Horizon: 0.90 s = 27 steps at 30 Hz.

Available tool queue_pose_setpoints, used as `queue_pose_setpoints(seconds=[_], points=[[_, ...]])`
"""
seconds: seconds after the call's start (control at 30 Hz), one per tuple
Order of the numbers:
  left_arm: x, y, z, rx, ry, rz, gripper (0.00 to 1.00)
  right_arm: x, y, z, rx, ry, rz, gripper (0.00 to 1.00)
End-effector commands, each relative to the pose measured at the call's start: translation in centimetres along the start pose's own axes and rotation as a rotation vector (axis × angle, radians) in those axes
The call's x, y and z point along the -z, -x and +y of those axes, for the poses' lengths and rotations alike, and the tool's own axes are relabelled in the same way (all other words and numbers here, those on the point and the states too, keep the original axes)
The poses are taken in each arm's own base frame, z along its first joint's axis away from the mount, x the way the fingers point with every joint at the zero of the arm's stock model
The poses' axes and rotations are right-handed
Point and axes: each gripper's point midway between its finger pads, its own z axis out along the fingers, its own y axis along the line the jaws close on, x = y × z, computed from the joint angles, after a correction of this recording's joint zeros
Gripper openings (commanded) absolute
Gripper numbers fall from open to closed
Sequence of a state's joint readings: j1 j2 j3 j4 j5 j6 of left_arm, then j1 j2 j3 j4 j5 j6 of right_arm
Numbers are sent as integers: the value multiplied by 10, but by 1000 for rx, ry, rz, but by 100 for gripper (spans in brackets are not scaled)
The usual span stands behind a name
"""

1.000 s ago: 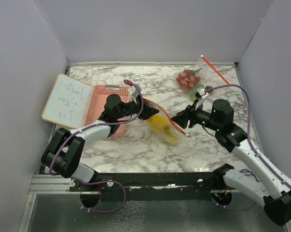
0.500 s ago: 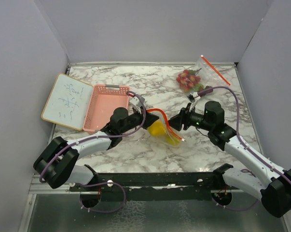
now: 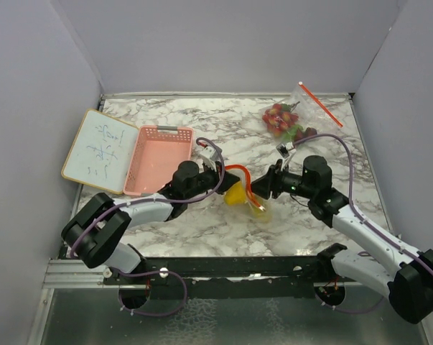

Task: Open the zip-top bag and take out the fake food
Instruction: Open the zipper of the food storage bag at the center of the board.

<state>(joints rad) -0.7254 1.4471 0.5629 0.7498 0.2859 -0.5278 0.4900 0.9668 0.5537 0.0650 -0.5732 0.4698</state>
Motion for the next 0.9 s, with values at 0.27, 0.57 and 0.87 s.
queue_pose_setpoints(seconds=[0.27, 0.57, 0.87], points=[[-37, 30, -30, -71, -100, -6, 21, -11, 4, 5, -4, 48, -13, 4], [-88, 75, -88, -133, -330, -10, 63, 9, 77, -9, 108, -211, -157, 2], [-67, 64, -61, -189, -180, 10, 75, 19, 95, -30, 139, -368, -184, 2]])
